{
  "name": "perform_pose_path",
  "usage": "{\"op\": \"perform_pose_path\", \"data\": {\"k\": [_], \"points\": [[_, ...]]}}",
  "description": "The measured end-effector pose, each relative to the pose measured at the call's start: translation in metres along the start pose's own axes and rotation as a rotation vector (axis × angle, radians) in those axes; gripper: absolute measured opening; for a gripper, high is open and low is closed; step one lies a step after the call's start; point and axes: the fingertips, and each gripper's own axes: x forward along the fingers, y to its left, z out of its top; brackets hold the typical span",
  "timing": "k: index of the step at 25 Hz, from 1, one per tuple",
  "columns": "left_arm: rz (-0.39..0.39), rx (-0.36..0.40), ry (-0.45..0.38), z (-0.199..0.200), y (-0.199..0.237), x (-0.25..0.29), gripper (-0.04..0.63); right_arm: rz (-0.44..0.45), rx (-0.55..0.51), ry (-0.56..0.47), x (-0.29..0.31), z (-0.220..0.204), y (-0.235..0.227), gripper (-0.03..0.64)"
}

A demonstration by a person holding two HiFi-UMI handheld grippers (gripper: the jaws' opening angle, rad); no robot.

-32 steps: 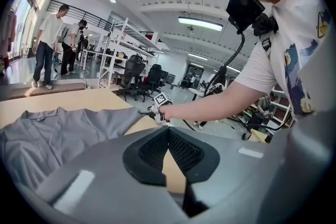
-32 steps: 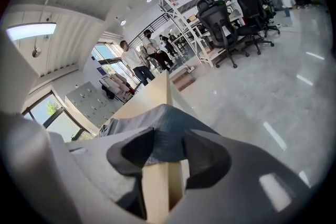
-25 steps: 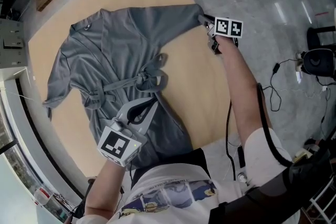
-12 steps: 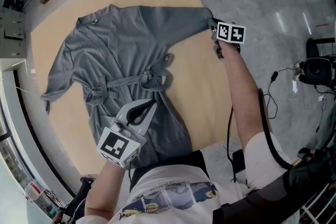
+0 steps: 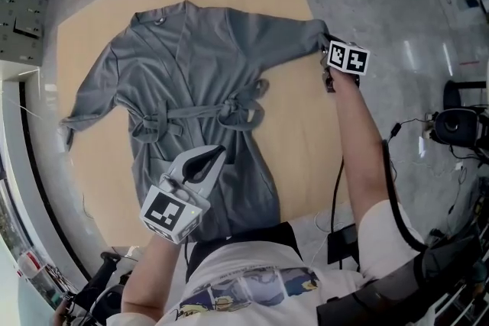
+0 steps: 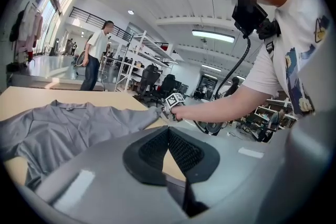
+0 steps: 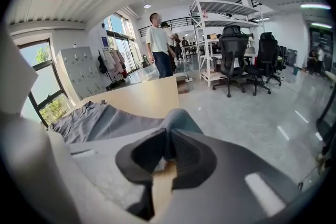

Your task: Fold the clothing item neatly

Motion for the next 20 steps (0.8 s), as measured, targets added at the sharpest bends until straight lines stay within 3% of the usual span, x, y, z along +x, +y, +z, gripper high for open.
{"op": "perform_pose_path", "data": {"k": [20], "points": [[0.082,-0.034,-0.076,-0.020,0.011,-0.082,0.003,0.116,-0.164,-0.026,-0.005,0.032,0.148,0.031]]}}
